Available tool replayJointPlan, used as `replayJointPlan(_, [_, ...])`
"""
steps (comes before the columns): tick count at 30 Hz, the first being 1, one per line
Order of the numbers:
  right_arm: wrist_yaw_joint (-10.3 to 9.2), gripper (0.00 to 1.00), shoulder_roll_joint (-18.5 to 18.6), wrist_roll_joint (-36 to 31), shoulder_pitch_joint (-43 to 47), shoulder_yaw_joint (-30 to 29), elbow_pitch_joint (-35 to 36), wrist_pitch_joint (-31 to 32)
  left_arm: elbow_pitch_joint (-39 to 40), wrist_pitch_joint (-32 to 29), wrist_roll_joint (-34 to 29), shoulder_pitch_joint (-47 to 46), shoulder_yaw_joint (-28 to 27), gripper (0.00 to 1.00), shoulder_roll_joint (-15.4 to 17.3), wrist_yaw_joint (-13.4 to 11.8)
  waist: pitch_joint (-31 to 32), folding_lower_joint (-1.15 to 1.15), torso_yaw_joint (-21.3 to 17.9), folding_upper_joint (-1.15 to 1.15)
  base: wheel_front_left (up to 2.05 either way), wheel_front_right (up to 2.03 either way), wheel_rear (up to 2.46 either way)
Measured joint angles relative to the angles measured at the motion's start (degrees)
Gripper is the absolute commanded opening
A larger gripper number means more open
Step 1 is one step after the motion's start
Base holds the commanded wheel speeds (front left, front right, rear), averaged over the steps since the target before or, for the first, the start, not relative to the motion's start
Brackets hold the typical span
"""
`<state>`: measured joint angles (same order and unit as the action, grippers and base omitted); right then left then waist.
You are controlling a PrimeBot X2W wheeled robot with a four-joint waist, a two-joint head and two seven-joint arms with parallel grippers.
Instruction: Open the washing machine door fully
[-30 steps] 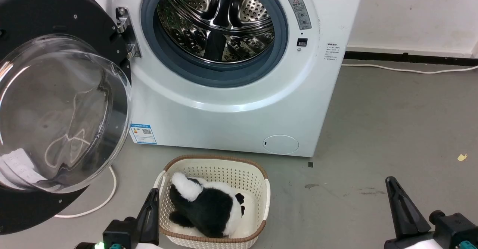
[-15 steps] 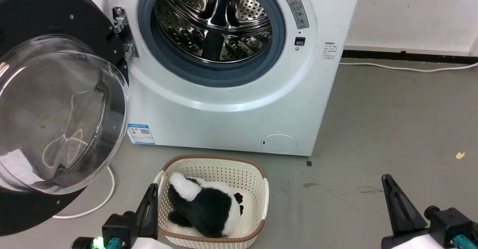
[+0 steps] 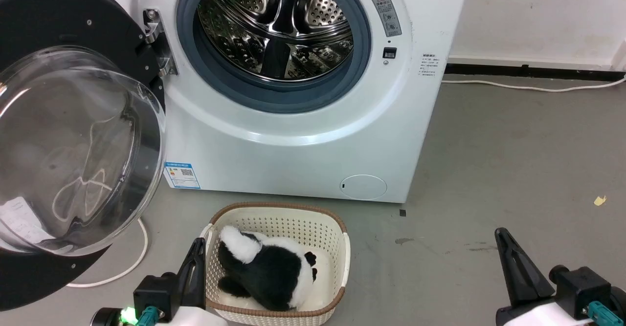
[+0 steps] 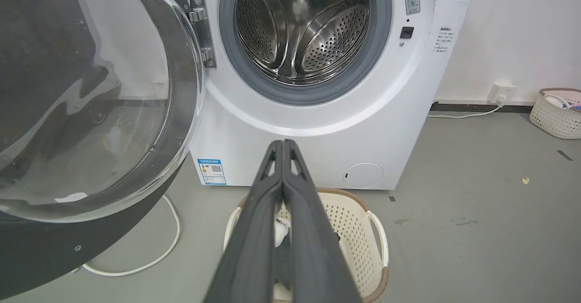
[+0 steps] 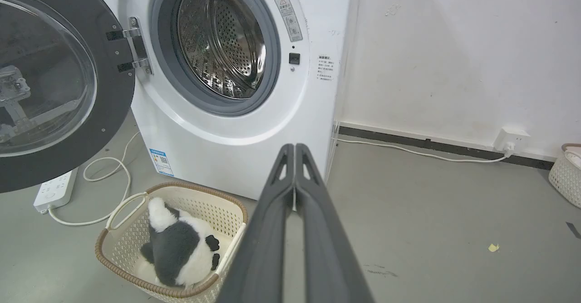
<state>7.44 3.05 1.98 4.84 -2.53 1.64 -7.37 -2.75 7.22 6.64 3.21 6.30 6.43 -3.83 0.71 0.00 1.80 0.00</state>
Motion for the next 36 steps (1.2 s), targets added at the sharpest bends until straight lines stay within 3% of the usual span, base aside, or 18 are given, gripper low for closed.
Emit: replayJointPlan(36, [0.0,0.0,0.0,-1.0,-2.0,1.4,-0.9,4.3,1.4,-4.0,-3.6,-1.2,-3.5,0.0,-1.9,2.1,-0.4,0.0,-1.0,0.0,0.0,0.0,0.0])
